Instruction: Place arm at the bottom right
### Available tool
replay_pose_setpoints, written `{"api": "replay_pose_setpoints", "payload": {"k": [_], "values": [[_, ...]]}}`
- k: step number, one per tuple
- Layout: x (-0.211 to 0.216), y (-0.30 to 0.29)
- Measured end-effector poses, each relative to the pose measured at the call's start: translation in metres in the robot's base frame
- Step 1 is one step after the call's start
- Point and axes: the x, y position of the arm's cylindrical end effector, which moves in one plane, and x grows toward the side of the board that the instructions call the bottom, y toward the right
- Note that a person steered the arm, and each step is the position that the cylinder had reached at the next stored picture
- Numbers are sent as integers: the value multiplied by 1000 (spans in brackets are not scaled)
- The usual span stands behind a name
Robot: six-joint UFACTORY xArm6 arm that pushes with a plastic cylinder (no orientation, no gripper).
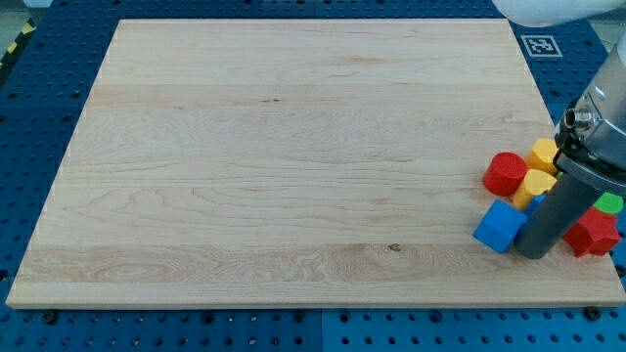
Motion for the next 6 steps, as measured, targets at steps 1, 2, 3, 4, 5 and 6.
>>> {"api": "replay_pose_setpoints", "payload": {"k": [1,2,3,4,5,6], "values": [[-12,1],[-12,3],[-9,18],[16,22],[25,26],[40,46]]}}
